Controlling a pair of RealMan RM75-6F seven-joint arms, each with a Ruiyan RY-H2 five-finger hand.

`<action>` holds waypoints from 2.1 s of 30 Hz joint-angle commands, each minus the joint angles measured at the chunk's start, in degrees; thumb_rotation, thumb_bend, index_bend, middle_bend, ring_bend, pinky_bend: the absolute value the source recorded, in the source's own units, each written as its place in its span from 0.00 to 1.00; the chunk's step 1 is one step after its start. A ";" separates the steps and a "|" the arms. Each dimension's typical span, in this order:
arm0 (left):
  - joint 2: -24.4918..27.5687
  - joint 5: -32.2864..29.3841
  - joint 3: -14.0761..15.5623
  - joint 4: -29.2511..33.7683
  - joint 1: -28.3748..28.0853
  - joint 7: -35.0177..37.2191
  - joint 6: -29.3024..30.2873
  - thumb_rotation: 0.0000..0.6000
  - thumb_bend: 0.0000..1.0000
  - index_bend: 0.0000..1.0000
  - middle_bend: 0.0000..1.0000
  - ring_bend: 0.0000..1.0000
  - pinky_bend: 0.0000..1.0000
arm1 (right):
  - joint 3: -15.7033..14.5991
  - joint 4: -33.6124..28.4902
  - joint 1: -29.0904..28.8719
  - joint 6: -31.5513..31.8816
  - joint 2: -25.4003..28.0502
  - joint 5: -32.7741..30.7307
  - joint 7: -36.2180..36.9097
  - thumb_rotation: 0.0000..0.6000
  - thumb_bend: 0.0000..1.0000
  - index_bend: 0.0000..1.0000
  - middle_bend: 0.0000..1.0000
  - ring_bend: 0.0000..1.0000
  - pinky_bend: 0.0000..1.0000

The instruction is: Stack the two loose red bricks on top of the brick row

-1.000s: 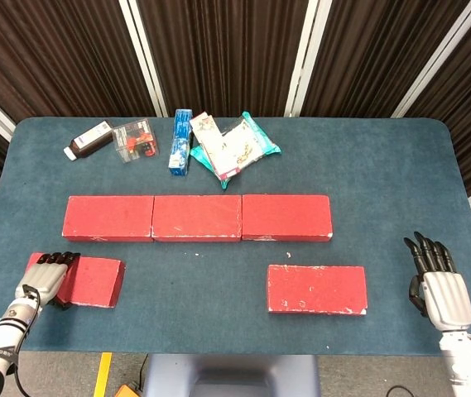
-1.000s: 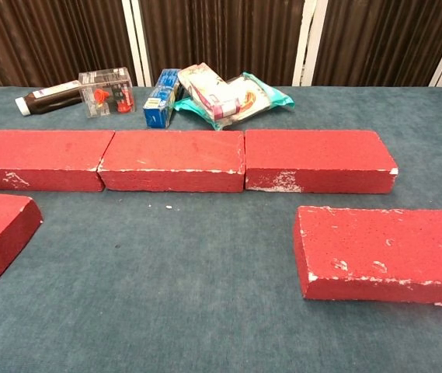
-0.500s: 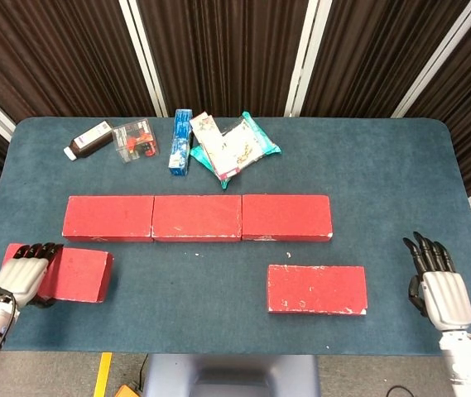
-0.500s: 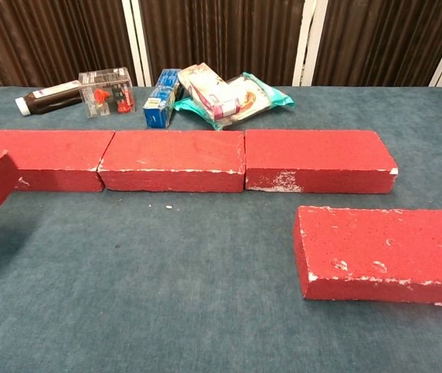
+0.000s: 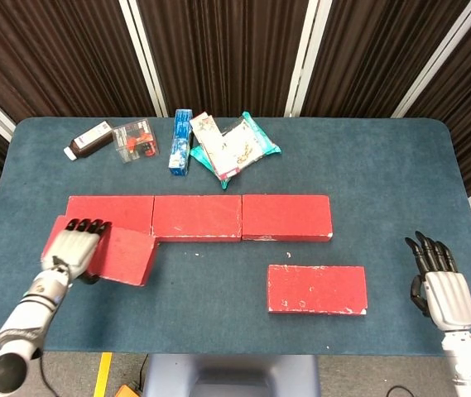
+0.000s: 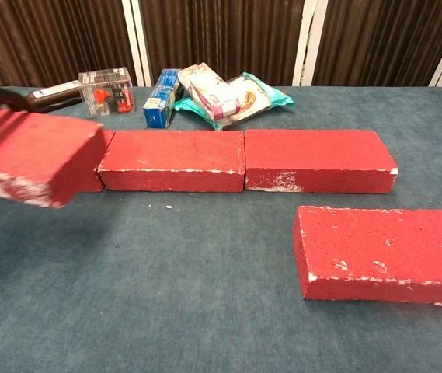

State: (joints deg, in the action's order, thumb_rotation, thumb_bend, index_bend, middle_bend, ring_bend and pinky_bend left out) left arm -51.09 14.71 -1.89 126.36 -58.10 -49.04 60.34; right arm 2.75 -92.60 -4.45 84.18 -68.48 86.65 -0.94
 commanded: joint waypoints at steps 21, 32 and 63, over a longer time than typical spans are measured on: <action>-21.24 -41.09 -16.60 -23.02 -23.57 -15.53 7.36 1.00 0.23 0.00 0.08 0.00 0.00 | 0.01 -0.01 -0.15 -0.35 -0.60 -0.34 -1.51 1.00 0.90 0.11 0.04 0.00 0.00; -22.15 -38.50 -17.20 -25.90 -21.36 -16.00 6.32 1.00 0.23 0.00 0.07 0.00 0.00 | 0.10 0.17 -0.36 -0.76 -1.54 -0.80 -3.45 1.00 0.90 0.11 0.04 0.00 0.00; -31.53 -34.41 -18.97 -36.20 -18.38 -19.08 6.59 1.00 0.23 0.00 0.07 0.00 0.00 | 0.47 0.37 -0.54 -1.11 -2.40 -1.94 -5.05 1.00 0.90 0.11 0.04 0.00 0.00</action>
State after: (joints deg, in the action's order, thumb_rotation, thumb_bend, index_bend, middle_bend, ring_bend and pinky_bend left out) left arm -82.60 -19.67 -20.79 90.31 -76.64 -68.01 66.99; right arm 3.23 -92.22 -5.00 83.06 -70.88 84.69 -5.98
